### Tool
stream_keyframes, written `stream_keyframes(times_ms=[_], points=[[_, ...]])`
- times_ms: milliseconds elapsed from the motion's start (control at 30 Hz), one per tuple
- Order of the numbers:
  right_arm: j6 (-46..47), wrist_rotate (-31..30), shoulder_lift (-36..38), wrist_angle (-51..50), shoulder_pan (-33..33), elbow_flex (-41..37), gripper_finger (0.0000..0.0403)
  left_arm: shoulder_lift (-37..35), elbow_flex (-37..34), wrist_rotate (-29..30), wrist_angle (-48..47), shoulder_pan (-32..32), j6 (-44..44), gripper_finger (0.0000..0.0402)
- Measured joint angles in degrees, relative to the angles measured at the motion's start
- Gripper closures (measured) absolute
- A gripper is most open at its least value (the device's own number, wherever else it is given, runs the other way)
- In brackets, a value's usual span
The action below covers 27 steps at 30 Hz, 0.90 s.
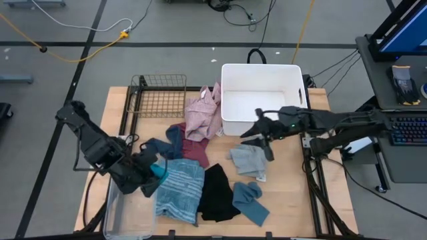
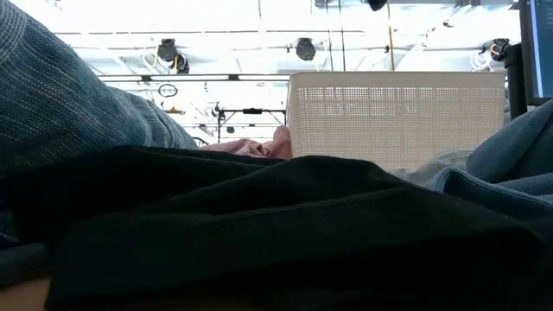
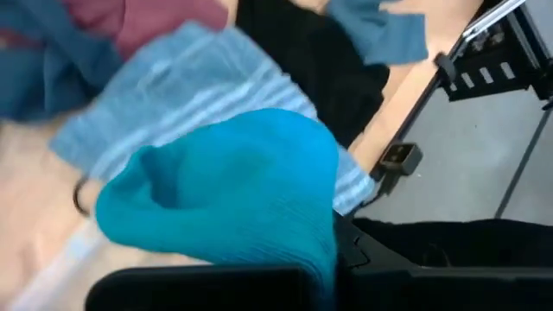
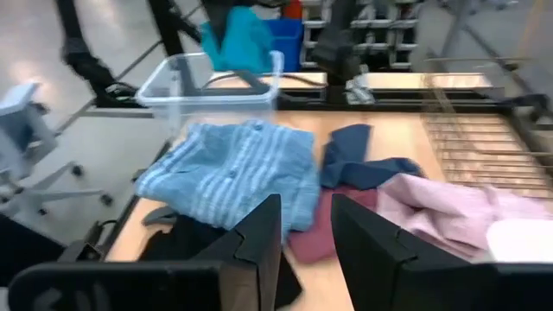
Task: Pick & Place Cloths
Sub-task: Put the light blue sock into the transparent bin
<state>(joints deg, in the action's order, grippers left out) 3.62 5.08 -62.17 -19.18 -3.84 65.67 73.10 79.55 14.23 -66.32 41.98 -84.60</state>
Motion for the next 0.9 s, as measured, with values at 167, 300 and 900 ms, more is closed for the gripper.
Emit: stream_keyframes(times_ms=[167,300,900], points=[[2.4,-0.8,5.8,-0.4,0.0,-3.5,0.031,0.0,0.0,-3.9,-3.9,2.9,-9.1,0.0401],[6.4,-0.8,10.5,2.4,0.0,-8.4,0.031,0.9,0.0,-9.9,-6.5,5.5,-16.8,0.0401],[9.2,-0.8,18.4,12.1,0.0,-18.6,0.031,6.5,-8.0,-21.7,-2.6,13.6,-36.7,0.0402]])
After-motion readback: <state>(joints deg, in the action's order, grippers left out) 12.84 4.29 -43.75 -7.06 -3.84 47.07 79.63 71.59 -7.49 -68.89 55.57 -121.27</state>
